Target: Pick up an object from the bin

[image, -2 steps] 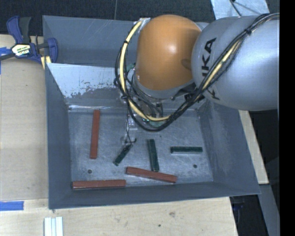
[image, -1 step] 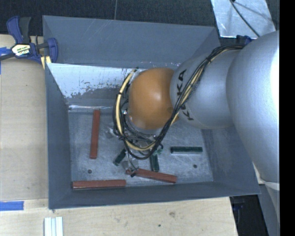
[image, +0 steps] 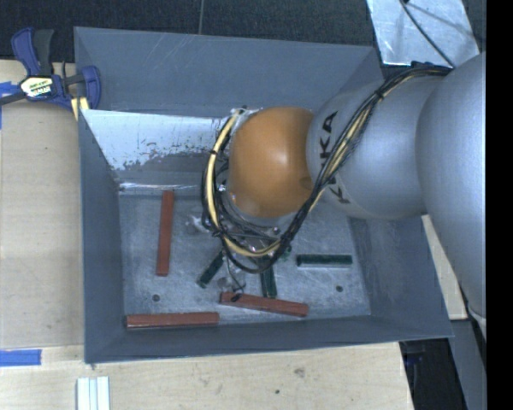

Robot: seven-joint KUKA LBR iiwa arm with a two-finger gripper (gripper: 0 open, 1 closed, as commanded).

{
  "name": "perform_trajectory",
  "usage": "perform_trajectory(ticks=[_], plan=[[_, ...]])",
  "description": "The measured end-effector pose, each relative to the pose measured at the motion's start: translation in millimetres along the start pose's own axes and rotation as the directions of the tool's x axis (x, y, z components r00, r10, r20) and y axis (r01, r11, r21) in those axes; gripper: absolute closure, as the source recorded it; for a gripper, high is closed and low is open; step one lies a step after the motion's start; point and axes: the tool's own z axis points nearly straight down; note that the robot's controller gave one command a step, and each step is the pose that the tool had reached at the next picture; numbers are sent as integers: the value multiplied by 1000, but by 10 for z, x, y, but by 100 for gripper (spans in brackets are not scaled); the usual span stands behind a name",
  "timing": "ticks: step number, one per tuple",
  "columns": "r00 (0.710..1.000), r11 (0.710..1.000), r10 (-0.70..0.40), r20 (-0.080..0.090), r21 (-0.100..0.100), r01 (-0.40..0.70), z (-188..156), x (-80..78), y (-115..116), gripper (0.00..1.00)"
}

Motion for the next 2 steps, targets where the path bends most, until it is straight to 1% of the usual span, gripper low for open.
perform_trajectory(ticks=[1, 2], plan=[[988, 988, -153, 0, -1, 153, -69, -179, 3, 0], [967, 967, -255, -6, -3, 255, 327, -150, 33, 0]])
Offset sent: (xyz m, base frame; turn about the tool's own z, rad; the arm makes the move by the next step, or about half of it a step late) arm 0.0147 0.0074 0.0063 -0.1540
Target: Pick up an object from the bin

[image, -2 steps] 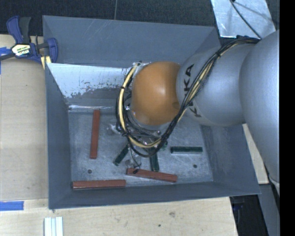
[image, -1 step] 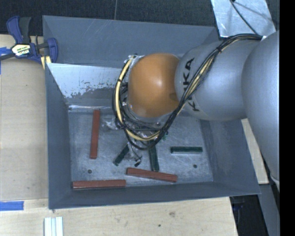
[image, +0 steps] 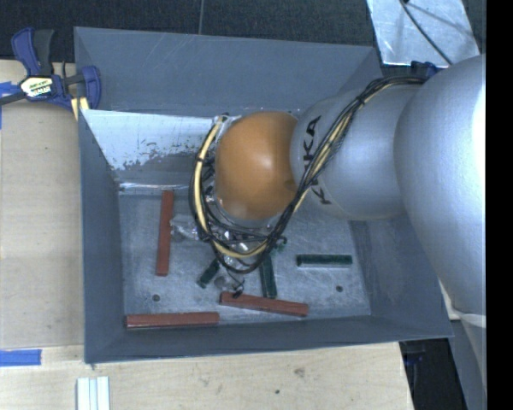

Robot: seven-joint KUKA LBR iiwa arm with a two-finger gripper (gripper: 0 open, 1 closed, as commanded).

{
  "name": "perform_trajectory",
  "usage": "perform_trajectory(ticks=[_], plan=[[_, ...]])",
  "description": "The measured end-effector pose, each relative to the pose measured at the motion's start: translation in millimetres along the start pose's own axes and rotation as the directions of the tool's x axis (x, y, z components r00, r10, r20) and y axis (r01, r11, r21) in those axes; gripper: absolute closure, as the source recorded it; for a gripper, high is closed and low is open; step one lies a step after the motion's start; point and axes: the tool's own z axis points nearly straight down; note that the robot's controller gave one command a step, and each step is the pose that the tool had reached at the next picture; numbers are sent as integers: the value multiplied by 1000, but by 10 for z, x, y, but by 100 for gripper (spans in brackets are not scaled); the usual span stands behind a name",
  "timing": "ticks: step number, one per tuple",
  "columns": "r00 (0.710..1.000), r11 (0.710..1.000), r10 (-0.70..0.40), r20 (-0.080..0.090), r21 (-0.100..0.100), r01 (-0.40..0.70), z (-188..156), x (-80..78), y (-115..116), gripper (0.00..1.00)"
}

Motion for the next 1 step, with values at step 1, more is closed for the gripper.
perform_trajectory(ticks=[1], plan=[[1000, 1000, 5, 2, 0, -5, -8, -5, -11, 0]])
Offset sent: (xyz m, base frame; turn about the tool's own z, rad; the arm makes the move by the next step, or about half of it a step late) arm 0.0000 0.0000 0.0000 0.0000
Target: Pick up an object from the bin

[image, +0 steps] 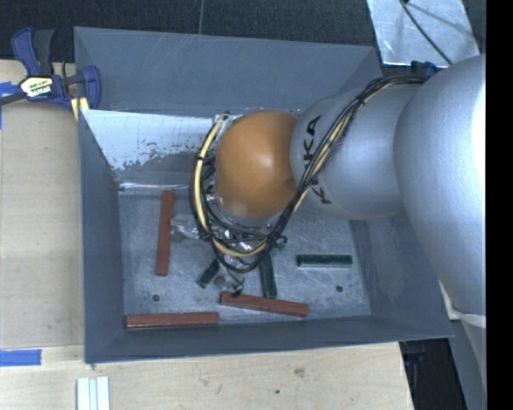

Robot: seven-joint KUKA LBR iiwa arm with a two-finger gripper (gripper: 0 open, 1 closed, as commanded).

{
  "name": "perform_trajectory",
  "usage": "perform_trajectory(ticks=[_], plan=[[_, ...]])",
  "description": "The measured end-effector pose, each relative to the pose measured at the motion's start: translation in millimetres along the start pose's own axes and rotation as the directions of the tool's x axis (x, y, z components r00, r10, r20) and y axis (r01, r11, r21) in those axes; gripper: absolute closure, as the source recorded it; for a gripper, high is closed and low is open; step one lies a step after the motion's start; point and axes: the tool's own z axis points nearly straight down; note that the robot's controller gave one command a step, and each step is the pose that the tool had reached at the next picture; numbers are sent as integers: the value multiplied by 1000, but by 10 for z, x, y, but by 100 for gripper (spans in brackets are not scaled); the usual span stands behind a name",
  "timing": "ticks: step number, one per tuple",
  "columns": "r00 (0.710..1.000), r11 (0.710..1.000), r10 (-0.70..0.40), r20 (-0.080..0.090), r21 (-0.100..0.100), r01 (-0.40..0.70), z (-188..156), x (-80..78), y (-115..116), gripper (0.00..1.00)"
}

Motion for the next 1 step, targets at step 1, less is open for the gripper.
perform_trajectory(ticks=[1], plan=[[1000, 1000, 0, 1, -1, 0, -2, -5, 5, 100]])
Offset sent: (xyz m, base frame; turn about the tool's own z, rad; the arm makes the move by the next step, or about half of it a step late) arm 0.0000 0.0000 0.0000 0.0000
